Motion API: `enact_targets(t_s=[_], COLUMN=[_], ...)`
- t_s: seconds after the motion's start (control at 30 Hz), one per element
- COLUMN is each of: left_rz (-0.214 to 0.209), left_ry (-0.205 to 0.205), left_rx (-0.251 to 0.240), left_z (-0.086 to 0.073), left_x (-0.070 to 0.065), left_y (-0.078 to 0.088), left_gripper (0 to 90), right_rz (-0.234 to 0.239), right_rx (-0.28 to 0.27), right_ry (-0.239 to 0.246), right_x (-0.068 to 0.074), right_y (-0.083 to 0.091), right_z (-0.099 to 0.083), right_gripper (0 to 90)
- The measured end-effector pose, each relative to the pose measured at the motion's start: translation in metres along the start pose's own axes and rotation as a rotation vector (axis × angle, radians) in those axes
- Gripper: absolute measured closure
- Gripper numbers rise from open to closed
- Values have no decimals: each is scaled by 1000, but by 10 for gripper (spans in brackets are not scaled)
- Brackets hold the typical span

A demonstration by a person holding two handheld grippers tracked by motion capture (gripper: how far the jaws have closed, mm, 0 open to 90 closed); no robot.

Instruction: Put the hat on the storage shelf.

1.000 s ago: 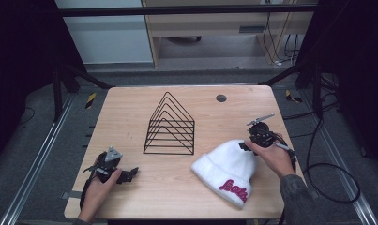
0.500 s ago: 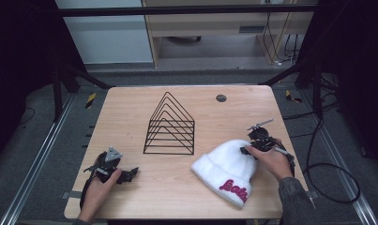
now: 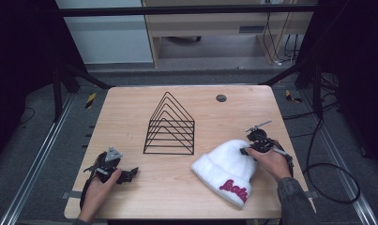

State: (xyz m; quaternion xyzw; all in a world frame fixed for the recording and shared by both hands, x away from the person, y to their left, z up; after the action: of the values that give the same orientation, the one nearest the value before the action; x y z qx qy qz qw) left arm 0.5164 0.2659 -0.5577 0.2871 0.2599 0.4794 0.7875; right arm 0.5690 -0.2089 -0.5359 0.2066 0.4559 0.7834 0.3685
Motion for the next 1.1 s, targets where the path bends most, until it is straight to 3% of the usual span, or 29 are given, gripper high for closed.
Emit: enact_targets(t_s=[0.1, 0.27, 0.3, 0.37, 0.43, 0.6, 0.63, 0.67, 0.73, 0.8, 1.0, 1.1], left_rz=[0, -1, 0, 0, -2, 4, 4, 0, -11, -22, -51, -61], left_ry=[-1, 3, 0, 0, 3, -7, -11, -19, -24, -33, -82, -77], left_rx=[2, -2, 1, 1, -1, -11, -18, -24, -39, -48, -112, -141], left_z=[0, 0, 0, 0, 0, 2, 3, 5, 11, 17, 46, 60], left_x=[0, 0, 0, 0, 0, 0, -1, -3, -6, -9, -18, -22], left_y=[0, 0, 0, 0, 0, 1, 2, 4, 11, 17, 39, 47], left_gripper=[0, 0, 0, 0, 0, 28, 28, 28, 27, 26, 28, 31], right_rz=[14, -13, -39, -46, -73, -79, -77, -77, -66, -62, -39, -33], right_rx=[-5, -26, -52, -68, -119, -221, -258, -258, -321, -333, -424, -437], right_ry=[11, 48, 73, 81, 125, 205, 231, 231, 272, 278, 352, 363], right_x=[1, 4, 6, 8, 14, 32, 42, 42, 60, 64, 96, 100], right_y=[0, 6, 14, 18, 36, 65, 75, 75, 93, 97, 124, 128], right_z=[0, 2, 4, 6, 14, 30, 36, 36, 45, 47, 60, 63], right_gripper=[767, 810, 814, 816, 823, 826, 827, 827, 828, 828, 829, 829])
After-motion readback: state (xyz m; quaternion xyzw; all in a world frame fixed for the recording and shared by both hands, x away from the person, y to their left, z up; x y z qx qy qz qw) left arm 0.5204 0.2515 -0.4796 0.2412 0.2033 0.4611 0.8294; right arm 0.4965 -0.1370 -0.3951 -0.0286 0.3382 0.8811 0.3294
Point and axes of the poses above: each handheld gripper's, and its own axes: y roughly backward along the jaws, z roughly out of its top, x roughly to its left, the point moved 7 cm from there along -y, roughly forward along the jaws, and after that the axes turned 13 degrees about y, right-handed, at the moved point
